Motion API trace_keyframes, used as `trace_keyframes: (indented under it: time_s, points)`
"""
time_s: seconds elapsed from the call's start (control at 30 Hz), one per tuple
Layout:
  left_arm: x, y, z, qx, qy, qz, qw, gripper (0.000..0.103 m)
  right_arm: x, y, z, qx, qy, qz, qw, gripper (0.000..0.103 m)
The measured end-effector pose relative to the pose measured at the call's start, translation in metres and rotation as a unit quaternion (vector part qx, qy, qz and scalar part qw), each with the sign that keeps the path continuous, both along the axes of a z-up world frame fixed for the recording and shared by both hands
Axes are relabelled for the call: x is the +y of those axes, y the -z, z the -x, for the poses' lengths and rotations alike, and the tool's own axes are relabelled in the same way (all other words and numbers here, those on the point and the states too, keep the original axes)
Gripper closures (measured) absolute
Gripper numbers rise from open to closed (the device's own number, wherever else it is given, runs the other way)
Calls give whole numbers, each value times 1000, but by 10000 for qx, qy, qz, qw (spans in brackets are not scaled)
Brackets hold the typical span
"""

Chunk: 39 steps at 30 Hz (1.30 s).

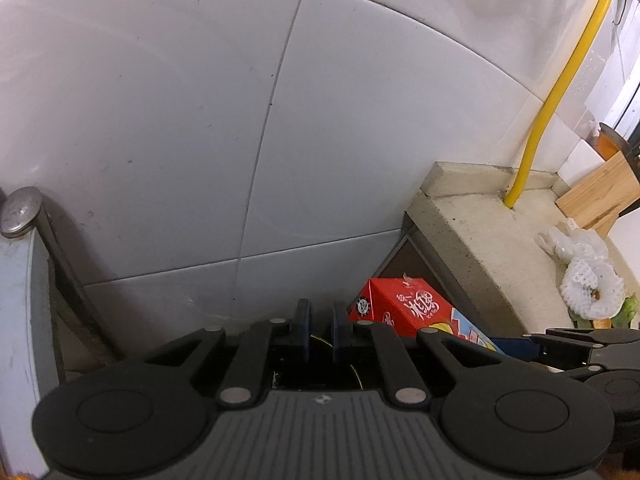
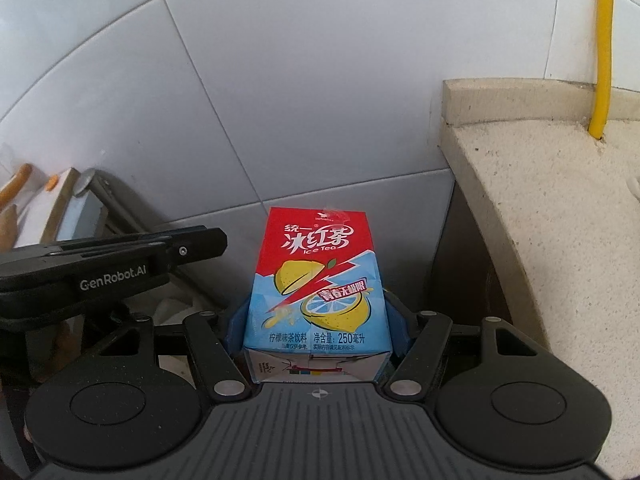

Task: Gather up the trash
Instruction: 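Open the right tool over the bin to drop the carton while left tool releases leaves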

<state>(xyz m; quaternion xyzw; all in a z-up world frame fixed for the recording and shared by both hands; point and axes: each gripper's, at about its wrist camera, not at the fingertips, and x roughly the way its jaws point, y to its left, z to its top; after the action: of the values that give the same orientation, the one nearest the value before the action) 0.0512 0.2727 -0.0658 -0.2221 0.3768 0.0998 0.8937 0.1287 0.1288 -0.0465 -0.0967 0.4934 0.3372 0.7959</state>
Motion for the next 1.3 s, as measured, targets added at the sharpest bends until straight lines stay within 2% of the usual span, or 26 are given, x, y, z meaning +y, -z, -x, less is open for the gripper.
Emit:
trace_keyframes:
  time_s: [0.3, 0.73, 1.03, 1.17, 1.3]
  points:
    - [1, 4, -2, 75, -13, -29, 10000, 97, -2, 6, -5, 156, 51, 66, 9998, 28]
    - [1, 6, -3, 153, -29, -83, 9998, 88, -4, 6, -4, 162, 44, 91, 9998, 29]
    - [-1, 6, -2, 161, -28, -156, 9997, 86, -11, 4, -2, 105, 136, 79, 9998, 27]
    - [0, 11, -6, 249, 38, -79, 9997, 85, -20, 2, 6, 94, 139, -30, 9999, 27]
    - [0, 13, -6, 287, 73, -20, 9996, 84, -30, 12, 14, 267, 193, 59, 9994, 27]
